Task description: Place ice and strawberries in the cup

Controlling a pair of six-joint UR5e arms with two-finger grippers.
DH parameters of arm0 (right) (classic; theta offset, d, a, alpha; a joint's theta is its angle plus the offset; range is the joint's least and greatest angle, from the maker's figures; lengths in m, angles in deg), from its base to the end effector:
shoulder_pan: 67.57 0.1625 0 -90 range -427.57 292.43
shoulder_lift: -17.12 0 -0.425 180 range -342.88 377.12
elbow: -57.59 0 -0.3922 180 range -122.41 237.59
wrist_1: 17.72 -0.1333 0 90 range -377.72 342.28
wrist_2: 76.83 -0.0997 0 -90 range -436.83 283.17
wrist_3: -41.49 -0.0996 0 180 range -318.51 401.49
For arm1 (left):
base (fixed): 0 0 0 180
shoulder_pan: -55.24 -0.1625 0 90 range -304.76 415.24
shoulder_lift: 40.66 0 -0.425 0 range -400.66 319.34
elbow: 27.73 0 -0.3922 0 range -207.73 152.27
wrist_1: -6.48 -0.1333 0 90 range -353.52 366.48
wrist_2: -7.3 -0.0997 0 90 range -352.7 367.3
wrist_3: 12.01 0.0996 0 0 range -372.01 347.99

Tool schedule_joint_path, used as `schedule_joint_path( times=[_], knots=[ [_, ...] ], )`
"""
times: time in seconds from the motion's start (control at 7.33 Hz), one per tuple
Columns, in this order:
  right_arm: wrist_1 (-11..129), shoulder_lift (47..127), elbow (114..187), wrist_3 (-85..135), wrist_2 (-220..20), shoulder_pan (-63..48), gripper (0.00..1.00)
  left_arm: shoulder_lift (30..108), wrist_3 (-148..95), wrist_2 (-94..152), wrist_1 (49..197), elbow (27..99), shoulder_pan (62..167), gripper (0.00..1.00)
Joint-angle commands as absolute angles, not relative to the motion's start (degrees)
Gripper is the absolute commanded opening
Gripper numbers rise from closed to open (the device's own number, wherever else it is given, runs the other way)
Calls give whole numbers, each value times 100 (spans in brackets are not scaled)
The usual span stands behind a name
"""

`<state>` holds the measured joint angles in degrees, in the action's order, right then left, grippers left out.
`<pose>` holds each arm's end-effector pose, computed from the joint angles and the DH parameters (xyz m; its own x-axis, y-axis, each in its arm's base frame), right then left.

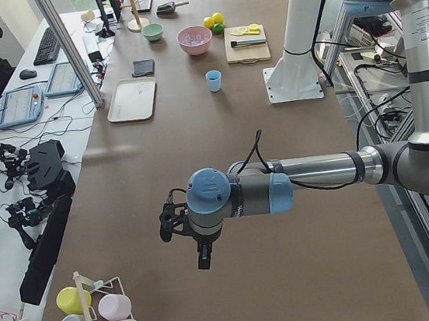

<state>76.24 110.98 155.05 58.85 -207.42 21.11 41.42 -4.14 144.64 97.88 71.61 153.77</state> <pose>0.0578 -0.4635 0.6382 0.7178 -0.3111 0.6229 0.2485 0.9502 0.1881 -0.1241 -0.4227 0.6362 0.6894 0.0711 -0.7208 0.0543 0.9873 0.1493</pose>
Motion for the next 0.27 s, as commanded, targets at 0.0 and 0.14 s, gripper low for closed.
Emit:
schedule_joint_path(
  times=[0.0, 0.14],
  knots=[
    [7624, 11099, 15498, 5880, -20735, 2111, 100, 4143, -612, 14449, 9648, 7343, 15262, 98],
    [7624, 11107, 15489, 5889, -20735, 2111, 100, 4143, -621, 14449, 9657, 7343, 15175, 98]
  ],
)
